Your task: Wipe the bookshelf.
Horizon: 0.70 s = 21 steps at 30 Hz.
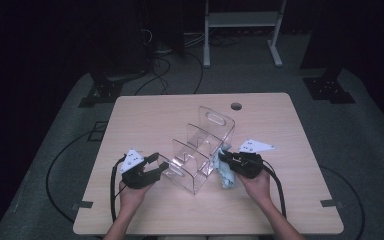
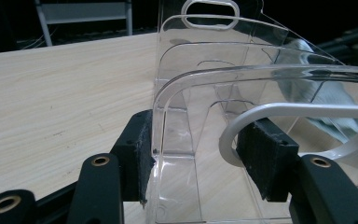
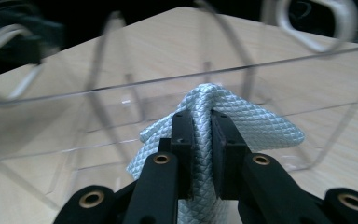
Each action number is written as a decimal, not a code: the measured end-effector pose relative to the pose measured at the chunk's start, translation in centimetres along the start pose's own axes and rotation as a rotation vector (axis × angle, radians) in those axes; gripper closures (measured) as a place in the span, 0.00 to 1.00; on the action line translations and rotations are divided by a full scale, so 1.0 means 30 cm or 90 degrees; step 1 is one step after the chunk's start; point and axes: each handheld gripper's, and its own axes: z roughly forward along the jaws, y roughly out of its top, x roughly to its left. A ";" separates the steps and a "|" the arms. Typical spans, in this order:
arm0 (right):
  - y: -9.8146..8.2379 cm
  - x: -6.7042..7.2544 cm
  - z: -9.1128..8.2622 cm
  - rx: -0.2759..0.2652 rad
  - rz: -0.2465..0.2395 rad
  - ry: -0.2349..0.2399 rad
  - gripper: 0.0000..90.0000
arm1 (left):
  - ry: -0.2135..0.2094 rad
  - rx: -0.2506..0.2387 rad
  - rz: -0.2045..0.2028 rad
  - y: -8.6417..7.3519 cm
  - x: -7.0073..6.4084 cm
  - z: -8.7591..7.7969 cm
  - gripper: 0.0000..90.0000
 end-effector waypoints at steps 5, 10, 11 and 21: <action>0.006 -0.015 -0.001 0.006 -0.012 -0.007 0.89 | 0.001 0.000 -0.001 -0.001 -0.003 0.000 0.51; 0.014 -0.069 0.004 -0.002 0.023 -0.025 0.89 | 0.001 -0.001 -0.002 -0.001 -0.004 0.001 0.51; 0.013 -0.058 0.005 -0.002 0.019 -0.022 0.89 | 0.001 -0.001 -0.002 -0.001 -0.003 0.001 0.51; -0.010 0.083 -0.006 0.006 -0.033 0.043 0.89 | 0.000 0.003 0.001 0.001 0.000 -0.002 0.51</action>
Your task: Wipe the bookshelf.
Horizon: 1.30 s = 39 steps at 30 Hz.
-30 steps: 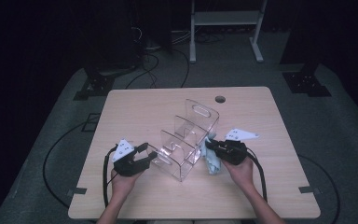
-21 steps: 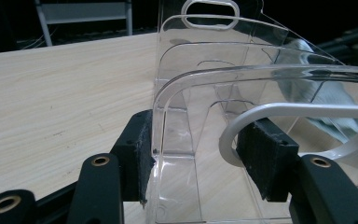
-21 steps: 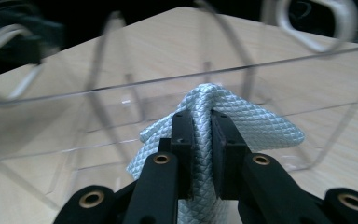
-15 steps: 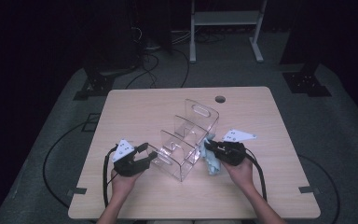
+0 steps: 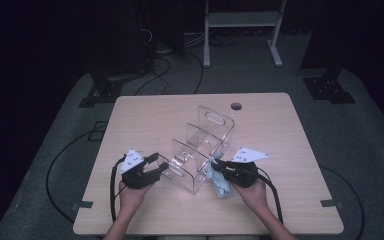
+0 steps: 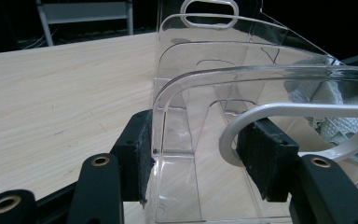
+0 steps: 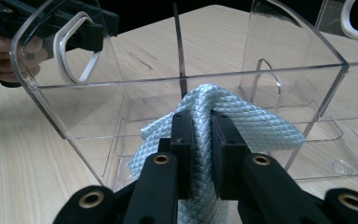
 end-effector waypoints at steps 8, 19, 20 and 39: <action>0.011 -0.038 0.008 -0.004 0.019 -0.027 0.89 | 0.000 -0.001 -0.004 0.002 0.000 0.004 0.51; 0.014 0.115 -0.004 -0.001 -0.026 0.044 0.89 | -0.001 0.000 -0.009 0.001 0.003 0.000 0.51; 0.016 0.108 -0.004 -0.001 -0.025 0.048 0.89 | -0.007 -0.001 -0.012 0.001 0.005 0.000 0.50; 0.016 0.058 -0.031 -0.010 -0.002 0.041 0.89 | -0.046 0.004 0.014 0.000 -0.022 0.011 0.55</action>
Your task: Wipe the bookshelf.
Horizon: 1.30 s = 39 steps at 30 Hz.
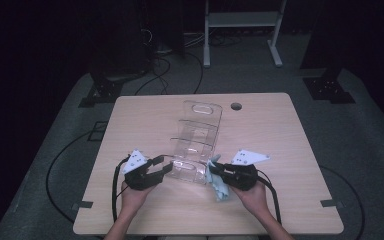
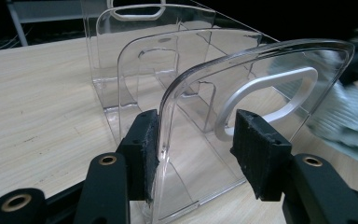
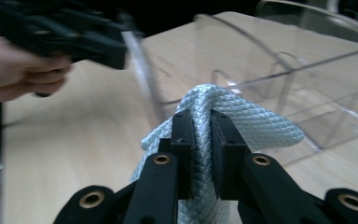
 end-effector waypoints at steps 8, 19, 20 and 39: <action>0.000 0.028 -0.008 0.002 -0.009 0.015 0.89 | -0.011 -0.004 0.003 -0.003 0.000 0.001 0.58; 0.005 -0.035 -0.003 0.003 0.011 -0.025 0.89 | -0.029 0.003 0.037 -0.001 -0.021 0.010 0.71; 0.004 -0.020 -0.005 0.001 0.002 -0.024 0.89 | -0.029 0.004 0.036 -0.001 -0.021 0.010 0.72; -0.008 -0.094 0.029 0.019 0.033 -0.047 0.89 | -0.130 0.026 0.095 0.007 -0.146 0.051 0.74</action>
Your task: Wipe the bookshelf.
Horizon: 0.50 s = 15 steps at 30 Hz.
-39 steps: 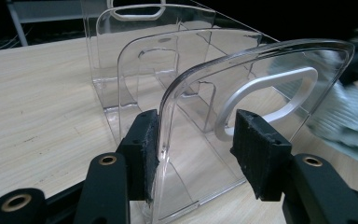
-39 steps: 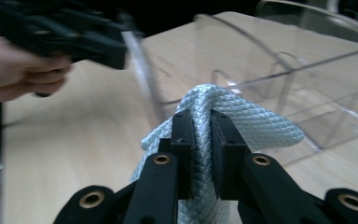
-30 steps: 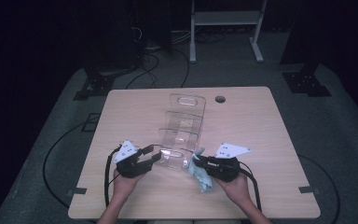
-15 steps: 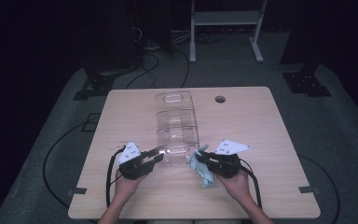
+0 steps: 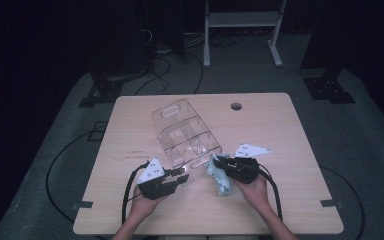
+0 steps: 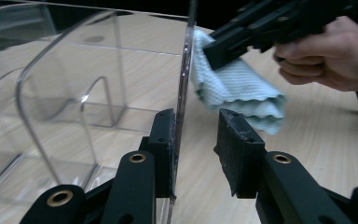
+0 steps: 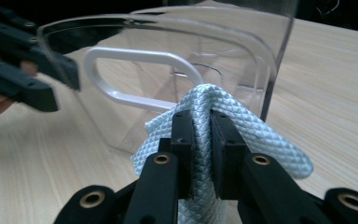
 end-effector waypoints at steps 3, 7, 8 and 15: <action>-0.005 -0.011 0.012 0.004 0.009 -0.001 0.89 | -0.005 0.004 0.008 0.003 -0.017 0.008 0.74; -0.007 -0.020 0.019 0.003 0.020 -0.003 0.89 | -0.013 0.006 0.011 0.005 -0.036 0.018 0.73; -0.007 -0.022 0.019 0.003 0.020 -0.003 0.89 | -0.015 0.006 0.013 0.005 -0.041 0.021 0.73; -0.010 -0.033 0.014 0.002 0.026 -0.010 0.89 | -0.035 0.011 0.020 0.012 -0.061 0.040 0.73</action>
